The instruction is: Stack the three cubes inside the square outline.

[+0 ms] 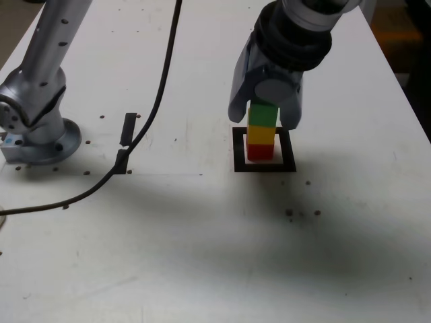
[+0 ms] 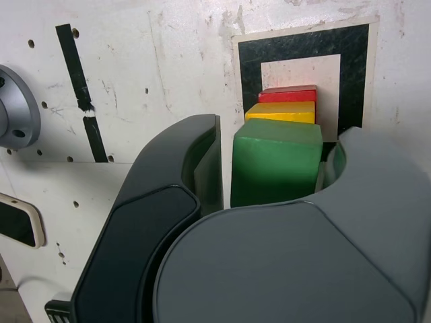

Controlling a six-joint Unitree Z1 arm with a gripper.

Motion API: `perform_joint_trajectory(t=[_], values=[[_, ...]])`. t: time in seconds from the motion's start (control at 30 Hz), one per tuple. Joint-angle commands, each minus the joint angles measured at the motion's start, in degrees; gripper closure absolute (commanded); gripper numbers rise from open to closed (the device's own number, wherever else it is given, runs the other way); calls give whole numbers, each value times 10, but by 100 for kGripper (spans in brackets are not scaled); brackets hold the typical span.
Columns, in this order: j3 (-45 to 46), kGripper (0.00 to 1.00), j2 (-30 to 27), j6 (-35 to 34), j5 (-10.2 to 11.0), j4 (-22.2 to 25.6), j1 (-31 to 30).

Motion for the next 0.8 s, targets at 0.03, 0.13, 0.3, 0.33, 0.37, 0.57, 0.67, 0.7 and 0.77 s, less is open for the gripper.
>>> perform_joint_trajectory(t=[0.03,0.13,0.3,0.33,0.37,0.57,0.67,0.7,0.77], values=[[1,2,-1,0,2,12,1],[1,0,-3,-3,7,12,1],[6,0,-9,-8,16,12,1],[7,0,-11,-9,18,12,1],[8,0,-14,-11,20,12,1],[28,0,-59,-16,38,9,1],[59,0,-105,-16,40,0,1],[69,0,-119,-16,39,-5,2],[112,0,-176,-16,34,-25,4]])
